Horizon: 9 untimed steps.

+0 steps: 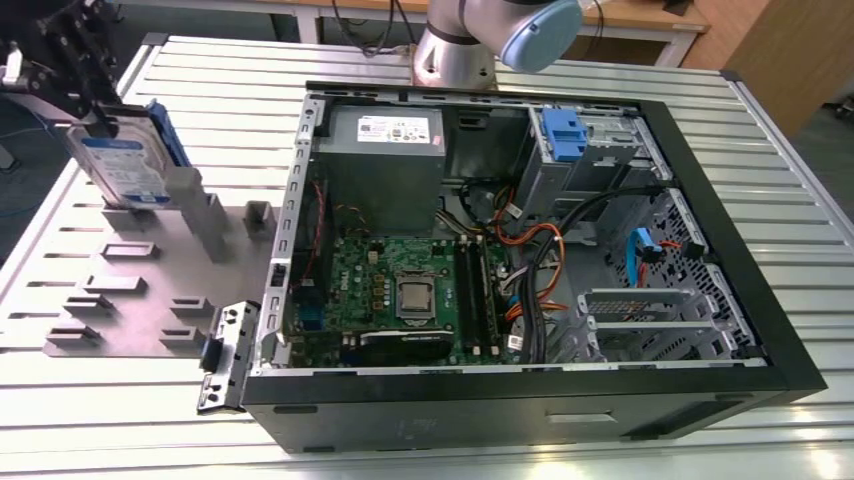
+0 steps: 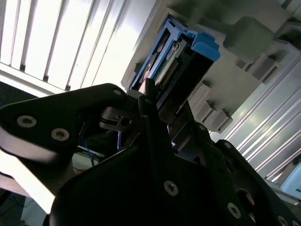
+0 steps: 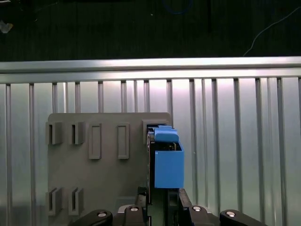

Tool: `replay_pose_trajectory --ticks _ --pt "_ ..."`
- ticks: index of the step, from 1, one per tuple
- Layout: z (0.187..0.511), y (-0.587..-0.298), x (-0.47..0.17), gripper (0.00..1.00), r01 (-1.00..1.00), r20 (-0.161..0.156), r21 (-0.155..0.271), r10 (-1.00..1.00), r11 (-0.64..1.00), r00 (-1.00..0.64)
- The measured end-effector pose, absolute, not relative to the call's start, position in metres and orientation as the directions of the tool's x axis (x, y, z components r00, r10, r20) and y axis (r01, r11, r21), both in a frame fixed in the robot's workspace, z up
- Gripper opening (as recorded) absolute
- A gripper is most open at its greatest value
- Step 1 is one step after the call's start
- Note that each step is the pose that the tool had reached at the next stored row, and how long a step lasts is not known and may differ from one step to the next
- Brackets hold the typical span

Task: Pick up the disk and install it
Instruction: 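Pick up the disk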

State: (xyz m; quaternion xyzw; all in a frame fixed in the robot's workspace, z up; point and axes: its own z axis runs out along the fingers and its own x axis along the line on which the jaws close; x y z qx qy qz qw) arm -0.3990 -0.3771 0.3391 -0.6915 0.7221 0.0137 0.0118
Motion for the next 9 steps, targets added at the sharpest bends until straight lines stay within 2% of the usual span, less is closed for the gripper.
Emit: replay_pose_trajectory --ticks 9 --pt "0.377 -0.377 -0.399 0.35 -0.999 -0.036 0.004 -0.998 0.043 -0.043"
